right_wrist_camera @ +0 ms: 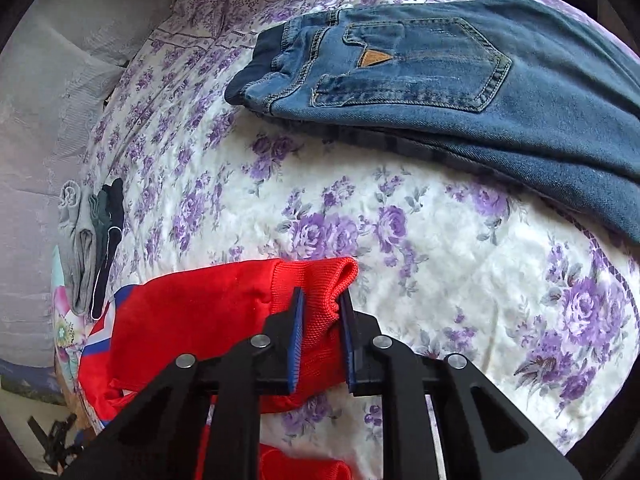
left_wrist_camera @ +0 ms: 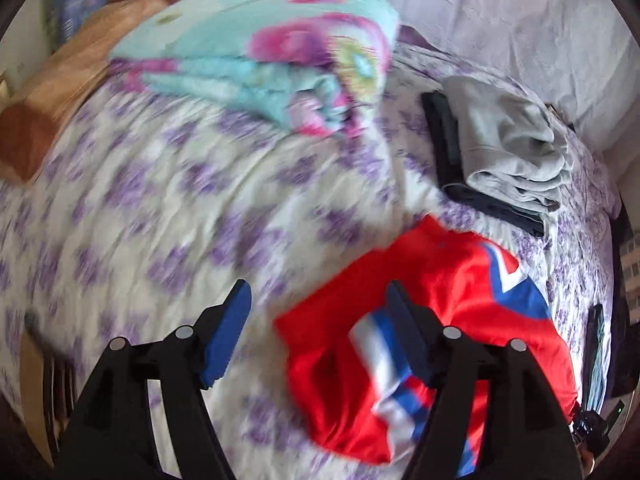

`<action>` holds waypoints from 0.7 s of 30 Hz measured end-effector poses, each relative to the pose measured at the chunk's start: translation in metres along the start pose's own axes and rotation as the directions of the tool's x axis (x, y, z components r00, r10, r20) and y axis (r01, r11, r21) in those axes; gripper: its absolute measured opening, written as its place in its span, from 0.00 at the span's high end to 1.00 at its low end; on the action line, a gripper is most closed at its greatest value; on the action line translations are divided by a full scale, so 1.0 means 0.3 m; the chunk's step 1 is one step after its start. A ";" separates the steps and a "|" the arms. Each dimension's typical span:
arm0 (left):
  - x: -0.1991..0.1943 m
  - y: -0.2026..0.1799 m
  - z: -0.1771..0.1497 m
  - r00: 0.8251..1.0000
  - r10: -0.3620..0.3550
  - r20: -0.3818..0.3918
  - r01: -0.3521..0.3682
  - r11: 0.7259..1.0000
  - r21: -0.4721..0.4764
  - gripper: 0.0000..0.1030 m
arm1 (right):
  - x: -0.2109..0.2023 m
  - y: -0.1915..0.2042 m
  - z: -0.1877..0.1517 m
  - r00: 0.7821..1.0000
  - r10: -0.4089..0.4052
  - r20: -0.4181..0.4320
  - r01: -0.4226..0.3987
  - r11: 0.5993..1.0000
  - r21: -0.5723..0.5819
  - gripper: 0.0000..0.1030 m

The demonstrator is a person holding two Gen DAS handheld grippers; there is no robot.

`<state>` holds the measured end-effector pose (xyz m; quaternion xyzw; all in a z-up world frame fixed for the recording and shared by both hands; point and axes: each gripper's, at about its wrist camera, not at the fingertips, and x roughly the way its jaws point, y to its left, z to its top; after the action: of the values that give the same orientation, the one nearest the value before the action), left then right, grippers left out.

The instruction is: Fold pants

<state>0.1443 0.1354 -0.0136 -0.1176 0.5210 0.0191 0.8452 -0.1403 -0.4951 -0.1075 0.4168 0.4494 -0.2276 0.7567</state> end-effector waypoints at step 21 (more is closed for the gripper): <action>0.295 -0.321 0.065 0.977 -0.170 -0.127 0.199 0.941 0.273 0.89 | -0.013 0.029 -0.023 0.998 -0.031 0.051 0.032 0.999 -0.010 0.83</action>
<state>0.2167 0.0382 -0.0664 -0.0441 0.5474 -0.1415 0.8236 -0.1393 -0.4845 -0.1020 0.3996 0.4377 -0.2475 0.7665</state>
